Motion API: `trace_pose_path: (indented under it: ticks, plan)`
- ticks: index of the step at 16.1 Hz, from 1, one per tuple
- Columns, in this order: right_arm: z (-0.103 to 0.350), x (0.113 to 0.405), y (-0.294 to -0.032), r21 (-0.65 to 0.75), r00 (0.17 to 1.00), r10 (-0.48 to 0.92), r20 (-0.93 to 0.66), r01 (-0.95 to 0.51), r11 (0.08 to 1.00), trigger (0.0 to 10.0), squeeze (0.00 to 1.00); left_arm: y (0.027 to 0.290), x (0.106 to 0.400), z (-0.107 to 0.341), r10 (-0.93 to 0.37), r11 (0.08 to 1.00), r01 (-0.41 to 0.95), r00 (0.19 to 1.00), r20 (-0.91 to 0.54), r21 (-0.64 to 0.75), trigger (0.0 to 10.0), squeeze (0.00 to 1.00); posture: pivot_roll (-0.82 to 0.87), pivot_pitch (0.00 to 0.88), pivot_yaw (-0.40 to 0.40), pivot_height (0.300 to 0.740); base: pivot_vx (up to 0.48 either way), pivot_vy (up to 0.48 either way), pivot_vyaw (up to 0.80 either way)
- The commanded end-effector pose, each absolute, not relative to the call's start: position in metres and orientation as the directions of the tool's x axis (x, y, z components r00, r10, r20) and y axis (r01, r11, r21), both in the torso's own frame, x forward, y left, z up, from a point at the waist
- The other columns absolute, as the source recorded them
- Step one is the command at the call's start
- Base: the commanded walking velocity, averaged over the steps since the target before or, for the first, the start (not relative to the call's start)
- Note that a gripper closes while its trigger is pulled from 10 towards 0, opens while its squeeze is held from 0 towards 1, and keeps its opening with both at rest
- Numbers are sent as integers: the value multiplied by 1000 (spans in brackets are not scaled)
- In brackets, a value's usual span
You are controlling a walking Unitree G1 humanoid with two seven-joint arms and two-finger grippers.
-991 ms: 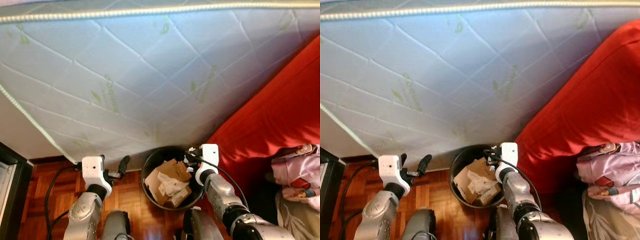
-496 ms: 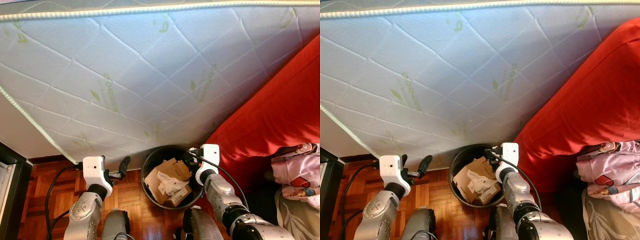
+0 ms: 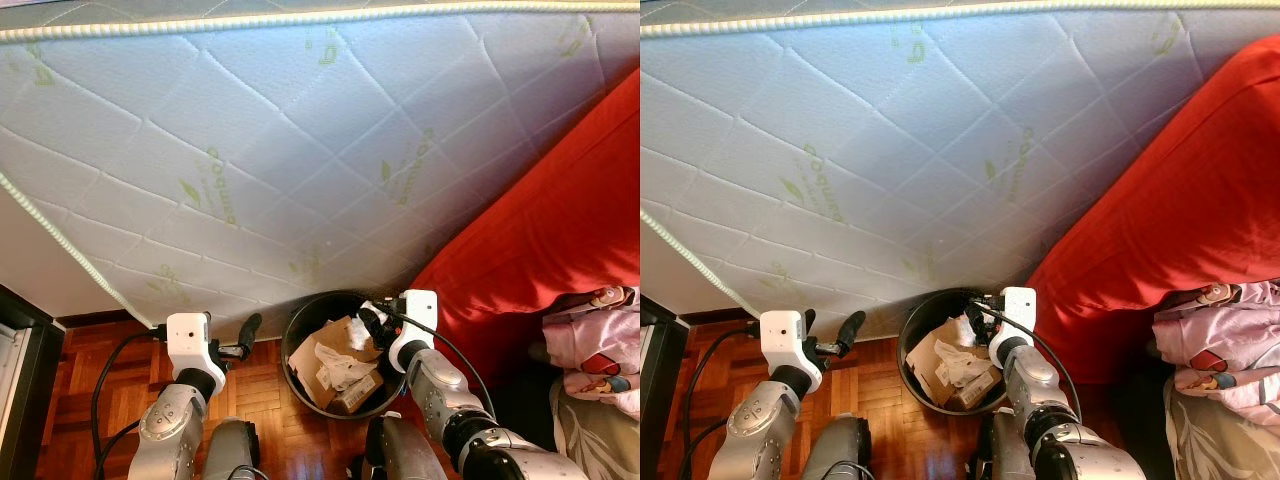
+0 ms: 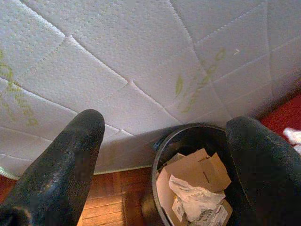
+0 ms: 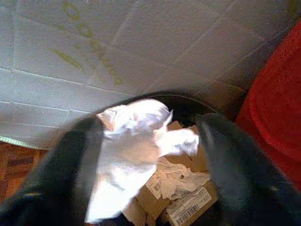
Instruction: Clean up the room
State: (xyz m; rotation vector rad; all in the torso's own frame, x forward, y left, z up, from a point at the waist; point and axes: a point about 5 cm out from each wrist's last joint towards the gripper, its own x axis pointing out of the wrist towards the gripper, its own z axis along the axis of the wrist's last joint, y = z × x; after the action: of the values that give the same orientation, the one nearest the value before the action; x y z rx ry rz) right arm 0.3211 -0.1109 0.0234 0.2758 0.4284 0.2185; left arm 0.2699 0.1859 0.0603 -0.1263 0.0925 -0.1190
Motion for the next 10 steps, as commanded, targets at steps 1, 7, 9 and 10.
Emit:
trace_pose_path:
  ticks: [1, 7, 9, 10]
  plan:
    - [19, 317, -110, 323, 875, 272, -400, -143, 936, 10000, 1000, 186, 267, 58, -122, 985, 108, 987, -100, -134, 10000, 0, 169, 221, -78, 644, 0, 0, 0]
    - [16, 316, -111, 332, 872, 274, -406, -138, 933, 10000, 1000, 185, 269, 58, -123, 985, 108, 987, -100, -136, 10000, 0, 166, 216, -78, 644, 0, 0, 0]
    - [16, 315, -111, 328, 873, 269, -408, -135, 935, 10000, 1000, 185, 269, 58, -124, 985, 109, 987, -101, -135, 10000, 0, 166, 216, -77, 644, 0, 0, 0]
    - [16, 315, -112, 319, 873, 263, -410, -133, 938, 10000, 1000, 185, 269, 58, -124, 985, 110, 987, -101, -135, 10000, 0, 167, 215, -77, 644, 0, 0, 0]
